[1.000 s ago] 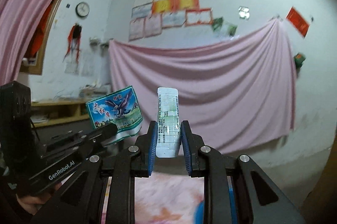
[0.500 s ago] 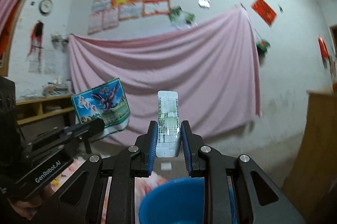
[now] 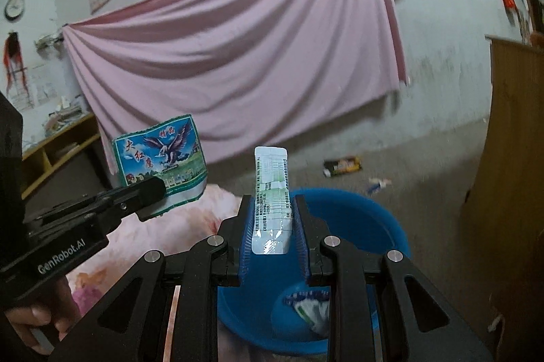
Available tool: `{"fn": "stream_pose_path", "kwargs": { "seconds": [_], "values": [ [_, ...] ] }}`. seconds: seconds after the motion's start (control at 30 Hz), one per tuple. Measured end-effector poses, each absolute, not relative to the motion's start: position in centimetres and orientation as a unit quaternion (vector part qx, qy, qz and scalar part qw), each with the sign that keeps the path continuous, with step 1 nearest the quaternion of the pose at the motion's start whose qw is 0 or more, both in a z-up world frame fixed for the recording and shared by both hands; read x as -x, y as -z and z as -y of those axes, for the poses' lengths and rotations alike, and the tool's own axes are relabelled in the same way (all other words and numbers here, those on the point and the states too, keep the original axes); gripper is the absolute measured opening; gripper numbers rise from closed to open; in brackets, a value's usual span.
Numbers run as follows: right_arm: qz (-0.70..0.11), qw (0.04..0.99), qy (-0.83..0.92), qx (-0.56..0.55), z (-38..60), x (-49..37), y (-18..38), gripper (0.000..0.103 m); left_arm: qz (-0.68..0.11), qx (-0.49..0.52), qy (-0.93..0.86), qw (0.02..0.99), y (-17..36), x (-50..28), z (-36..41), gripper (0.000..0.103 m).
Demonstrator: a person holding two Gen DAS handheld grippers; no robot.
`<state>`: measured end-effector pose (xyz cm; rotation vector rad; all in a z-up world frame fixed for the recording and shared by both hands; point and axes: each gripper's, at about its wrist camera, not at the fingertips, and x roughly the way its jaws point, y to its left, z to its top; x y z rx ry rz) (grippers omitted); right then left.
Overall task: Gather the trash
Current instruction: 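Open both grippers to drop the tube and packet into the basin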
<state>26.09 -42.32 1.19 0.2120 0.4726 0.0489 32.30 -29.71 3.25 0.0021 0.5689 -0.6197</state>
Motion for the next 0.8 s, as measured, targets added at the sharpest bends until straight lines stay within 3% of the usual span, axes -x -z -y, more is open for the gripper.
{"fn": "stream_pose_path", "kwargs": {
  "seconds": [0.53, 0.6, 0.67, 0.8],
  "values": [
    [-0.292, 0.951, 0.003, -0.100, 42.6, -26.5, -0.1, 0.021, -0.378, 0.006, 0.300, 0.876, -1.3, -34.5, 31.5, 0.005],
    [-0.293, 0.952, 0.009, -0.092, 42.5, -26.4, -0.2, 0.021, -0.381, 0.011, 0.302, 0.874, -1.0, -34.4, 31.1, 0.012],
    [-0.294, 0.952, 0.015, -0.080, 42.3, -26.5, -0.2, 0.021, -0.381, 0.019, 0.304, 0.873, -0.7, -34.2, 30.6, 0.034],
    [-0.292, 0.954, 0.026, -0.062, 42.1, -26.2, -0.4, 0.022, -0.381, 0.026, 0.299, 0.875, -0.6, -34.3, 29.8, 0.035]
  ]
}}
